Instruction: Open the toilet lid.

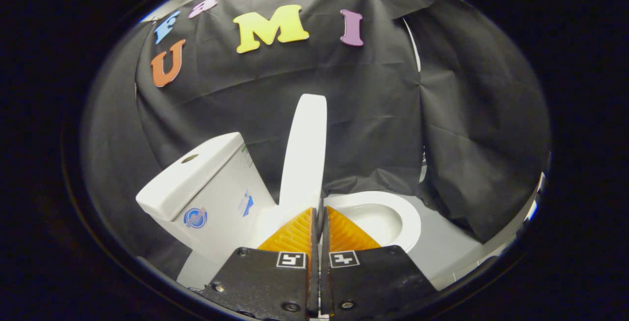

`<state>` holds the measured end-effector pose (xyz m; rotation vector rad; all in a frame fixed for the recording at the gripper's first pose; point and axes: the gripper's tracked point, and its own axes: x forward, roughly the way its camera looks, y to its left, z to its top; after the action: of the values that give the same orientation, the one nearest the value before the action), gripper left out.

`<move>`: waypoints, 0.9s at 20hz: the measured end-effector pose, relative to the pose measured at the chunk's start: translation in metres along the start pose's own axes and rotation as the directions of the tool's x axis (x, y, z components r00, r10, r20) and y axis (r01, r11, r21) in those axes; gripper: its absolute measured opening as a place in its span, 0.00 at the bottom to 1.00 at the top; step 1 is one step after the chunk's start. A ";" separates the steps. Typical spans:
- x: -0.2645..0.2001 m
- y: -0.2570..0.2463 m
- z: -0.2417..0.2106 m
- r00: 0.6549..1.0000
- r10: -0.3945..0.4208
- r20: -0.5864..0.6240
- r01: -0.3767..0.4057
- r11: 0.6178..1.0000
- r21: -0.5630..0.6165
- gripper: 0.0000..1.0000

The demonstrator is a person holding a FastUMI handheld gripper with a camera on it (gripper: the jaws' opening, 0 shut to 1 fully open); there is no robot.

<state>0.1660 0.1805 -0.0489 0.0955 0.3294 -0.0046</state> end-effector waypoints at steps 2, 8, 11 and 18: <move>-0.001 0.009 0.001 1.000 -0.003 0.006 0.003 1.000 -0.028 0.05; -0.005 0.036 0.000 1.000 -0.018 0.018 0.020 0.994 -0.103 0.06; -0.008 0.050 0.002 1.000 -0.015 0.023 0.018 0.991 -0.130 0.06; -0.007 0.086 -0.002 0.999 -0.019 0.047 0.030 0.970 -0.240 0.07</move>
<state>0.1605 0.2660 -0.0401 -0.1498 0.2844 0.0091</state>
